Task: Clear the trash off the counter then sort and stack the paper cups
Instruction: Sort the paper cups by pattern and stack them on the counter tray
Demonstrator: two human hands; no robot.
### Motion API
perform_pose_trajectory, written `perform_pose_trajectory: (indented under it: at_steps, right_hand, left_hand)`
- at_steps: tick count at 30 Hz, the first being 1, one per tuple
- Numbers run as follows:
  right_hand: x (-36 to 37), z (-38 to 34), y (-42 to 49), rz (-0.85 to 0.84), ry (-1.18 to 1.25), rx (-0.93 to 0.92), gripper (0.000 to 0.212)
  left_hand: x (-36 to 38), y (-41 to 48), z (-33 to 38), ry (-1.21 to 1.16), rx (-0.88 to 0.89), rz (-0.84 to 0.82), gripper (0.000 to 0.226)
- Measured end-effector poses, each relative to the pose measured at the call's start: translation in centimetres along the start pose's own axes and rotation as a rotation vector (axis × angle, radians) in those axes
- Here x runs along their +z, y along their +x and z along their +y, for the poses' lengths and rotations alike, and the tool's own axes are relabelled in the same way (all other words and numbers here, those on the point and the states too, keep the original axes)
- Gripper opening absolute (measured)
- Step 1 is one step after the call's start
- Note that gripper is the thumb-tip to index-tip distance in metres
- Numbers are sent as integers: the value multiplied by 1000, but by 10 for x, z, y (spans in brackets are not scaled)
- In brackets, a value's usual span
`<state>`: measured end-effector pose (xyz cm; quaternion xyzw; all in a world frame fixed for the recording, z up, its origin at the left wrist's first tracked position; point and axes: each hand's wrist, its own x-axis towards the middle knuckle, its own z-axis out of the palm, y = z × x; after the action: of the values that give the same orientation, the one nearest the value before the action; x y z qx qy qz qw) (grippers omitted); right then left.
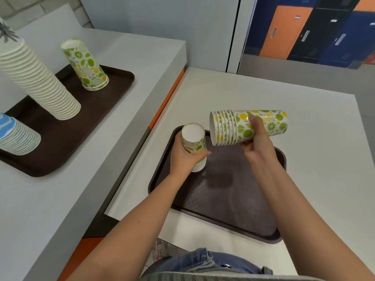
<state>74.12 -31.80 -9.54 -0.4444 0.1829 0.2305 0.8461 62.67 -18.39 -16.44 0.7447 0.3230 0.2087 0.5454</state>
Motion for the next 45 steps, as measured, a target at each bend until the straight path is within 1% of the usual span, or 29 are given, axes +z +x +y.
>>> perform_pose_trajectory:
  at_steps: [3,9,13,18,21,24,27,30,32,34,39,43,45]
  right_hand:
    - [-7,1,6,10,-11,-1,21]
    - [-19,2,9,22,-66,-3,23]
    - [-25,3,9,44,-107,-7,26]
    - [-28,6,9,47,-134,-18,24]
    - [-24,10,7,20,-158,-10,25]
    - [-9,14,8,-34,-206,4,34]
    - [21,19,13,-99,-231,-11,44]
    - [67,24,17,-164,-290,-44,41]
    - [103,27,19,-224,-337,-50,46]
    - [142,31,22,-280,-382,-74,50]
    - [245,38,28,-415,-474,-208,42]
    - [317,45,34,-464,-549,-291,62]
    - [345,48,36,-484,-576,-315,60]
  left_hand:
    - [2,-1,-4,36,-3,-14,97]
    - [8,-6,0,75,-26,108,86]
    - [3,-5,3,109,-50,155,87]
    - [-8,-3,14,104,-70,229,87]
    - [-25,-1,31,86,-51,293,89]
    - [-49,7,52,59,-23,356,86]
    - [-82,22,79,52,17,420,86]
    - [-127,49,110,77,71,514,95]
    - [-160,69,133,93,107,572,98]
    - [-190,89,156,114,151,605,89]
    - [-251,148,208,176,252,663,81]
    - [-278,193,225,238,272,685,75]
    - [-287,213,226,272,264,703,73]
